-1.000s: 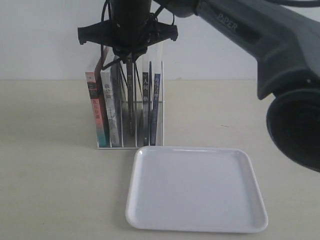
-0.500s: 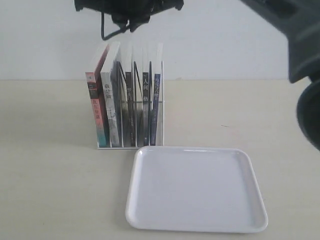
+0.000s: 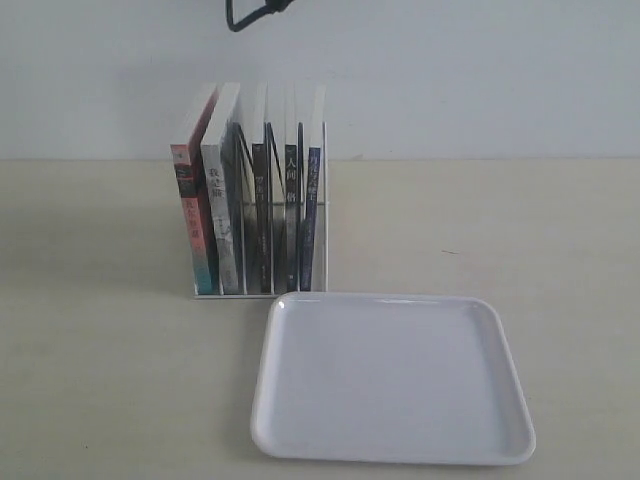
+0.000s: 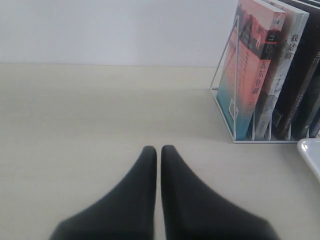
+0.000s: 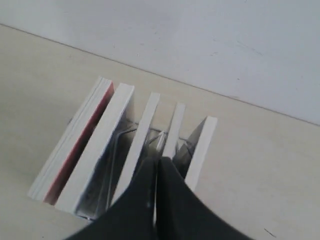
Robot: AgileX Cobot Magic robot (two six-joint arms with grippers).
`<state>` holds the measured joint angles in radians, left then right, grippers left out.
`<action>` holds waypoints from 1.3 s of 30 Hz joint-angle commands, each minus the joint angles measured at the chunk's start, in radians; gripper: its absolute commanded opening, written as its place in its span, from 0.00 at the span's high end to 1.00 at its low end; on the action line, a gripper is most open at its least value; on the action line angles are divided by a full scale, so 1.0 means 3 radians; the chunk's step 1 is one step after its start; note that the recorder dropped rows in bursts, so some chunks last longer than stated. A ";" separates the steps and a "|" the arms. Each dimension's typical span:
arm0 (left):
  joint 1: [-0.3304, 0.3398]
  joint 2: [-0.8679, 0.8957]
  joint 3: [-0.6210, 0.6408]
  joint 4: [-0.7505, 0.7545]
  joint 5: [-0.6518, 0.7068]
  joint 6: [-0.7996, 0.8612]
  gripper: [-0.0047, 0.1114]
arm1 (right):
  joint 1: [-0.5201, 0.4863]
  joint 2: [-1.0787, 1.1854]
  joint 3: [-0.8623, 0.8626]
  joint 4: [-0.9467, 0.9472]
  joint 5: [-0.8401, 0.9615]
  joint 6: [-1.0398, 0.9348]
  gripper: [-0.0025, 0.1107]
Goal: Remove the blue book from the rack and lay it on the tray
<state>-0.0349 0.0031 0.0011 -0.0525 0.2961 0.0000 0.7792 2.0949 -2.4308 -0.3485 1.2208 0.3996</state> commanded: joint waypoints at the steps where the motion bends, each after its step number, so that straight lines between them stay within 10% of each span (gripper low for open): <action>1: 0.0006 -0.0010 -0.0004 -0.0013 -0.0014 0.0000 0.92 | -0.0179 -0.0373 0.0460 -0.0046 0.0001 0.0169 0.98; 30: 0.0006 -0.0010 -0.0004 -0.0013 -0.0014 0.0000 0.92 | -0.0338 -0.0240 0.1183 0.0181 -0.0210 0.0370 0.97; 39: 0.0006 -0.0010 -0.0004 -0.0013 -0.0014 0.0000 0.92 | -0.0338 -0.0240 0.1183 0.0258 -0.0282 0.0324 0.57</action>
<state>-0.0349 0.0031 0.0011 -0.0525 0.2961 0.0000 0.6801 2.0345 -2.0742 -0.2744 1.1540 0.4999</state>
